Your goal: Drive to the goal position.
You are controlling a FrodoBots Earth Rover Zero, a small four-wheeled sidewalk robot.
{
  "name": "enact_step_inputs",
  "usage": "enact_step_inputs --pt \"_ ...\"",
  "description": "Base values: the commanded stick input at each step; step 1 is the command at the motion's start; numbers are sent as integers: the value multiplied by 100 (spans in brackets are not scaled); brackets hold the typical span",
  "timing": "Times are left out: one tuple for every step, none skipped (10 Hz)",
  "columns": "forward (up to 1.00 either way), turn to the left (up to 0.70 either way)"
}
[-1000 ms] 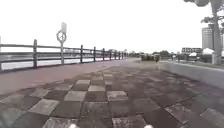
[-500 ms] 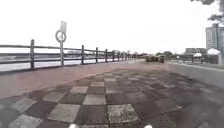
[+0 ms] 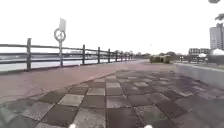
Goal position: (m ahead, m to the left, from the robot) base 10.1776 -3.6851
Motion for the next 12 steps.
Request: enact_step_inputs --pt "100 0" --pt "100 0" --pt "100 0" --pt "100 0" --pt "100 0" --pt "100 0" --pt "100 0" --pt "100 0" --pt "100 0" --pt "100 0" --pt "100 0" --pt "100 0"
